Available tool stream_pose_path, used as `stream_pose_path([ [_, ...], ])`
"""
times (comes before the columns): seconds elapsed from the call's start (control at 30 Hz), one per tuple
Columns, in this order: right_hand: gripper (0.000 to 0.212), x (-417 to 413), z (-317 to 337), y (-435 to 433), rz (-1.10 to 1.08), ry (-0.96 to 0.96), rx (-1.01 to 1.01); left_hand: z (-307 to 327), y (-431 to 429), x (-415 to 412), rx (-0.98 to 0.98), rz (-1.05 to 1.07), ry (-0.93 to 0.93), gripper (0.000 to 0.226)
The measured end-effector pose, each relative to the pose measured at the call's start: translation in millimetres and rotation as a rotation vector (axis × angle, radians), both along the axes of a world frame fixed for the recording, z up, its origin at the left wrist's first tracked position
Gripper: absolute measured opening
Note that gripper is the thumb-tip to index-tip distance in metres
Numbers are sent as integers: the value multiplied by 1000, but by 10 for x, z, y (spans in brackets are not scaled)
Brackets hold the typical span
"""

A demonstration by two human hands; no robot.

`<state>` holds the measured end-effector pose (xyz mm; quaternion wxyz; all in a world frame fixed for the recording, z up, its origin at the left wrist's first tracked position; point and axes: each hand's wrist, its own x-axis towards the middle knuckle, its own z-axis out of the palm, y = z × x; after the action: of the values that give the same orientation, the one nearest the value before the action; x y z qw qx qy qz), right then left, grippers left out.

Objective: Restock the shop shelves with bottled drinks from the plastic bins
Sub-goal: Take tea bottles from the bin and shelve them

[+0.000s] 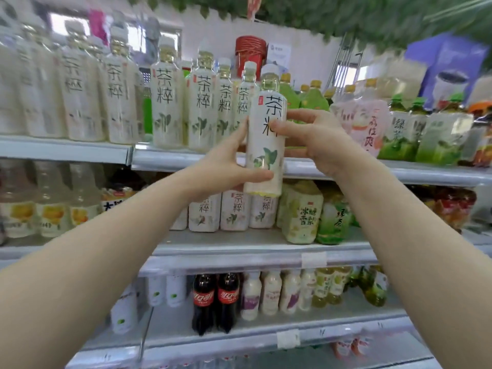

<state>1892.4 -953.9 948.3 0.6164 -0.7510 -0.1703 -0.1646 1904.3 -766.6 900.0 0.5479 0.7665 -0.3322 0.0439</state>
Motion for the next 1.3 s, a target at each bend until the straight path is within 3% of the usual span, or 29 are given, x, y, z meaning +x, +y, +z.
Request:
stream_pose_path([
  [0.17,37,340,240,88,29,-31,71,233,35,218,15,131,-81,105],
  [0.4,39,904,454,150,12,-106,135,335,25,567,-34,419,-246,75],
  [0.6,44,1308,480,239,5,-147,126,292,27,767,112,525,-285,63],
  [0.77,50,1550,407,338,43,-155,95,186,67,929,157,556,-267,63],
  [1.03,33,1634,300,413,77,-137,76,61,130,985,217,536,-309,62],
  [1.3,42,1592,249,496,-6,-131,102,32,199,917,230,561,-338,60],
])
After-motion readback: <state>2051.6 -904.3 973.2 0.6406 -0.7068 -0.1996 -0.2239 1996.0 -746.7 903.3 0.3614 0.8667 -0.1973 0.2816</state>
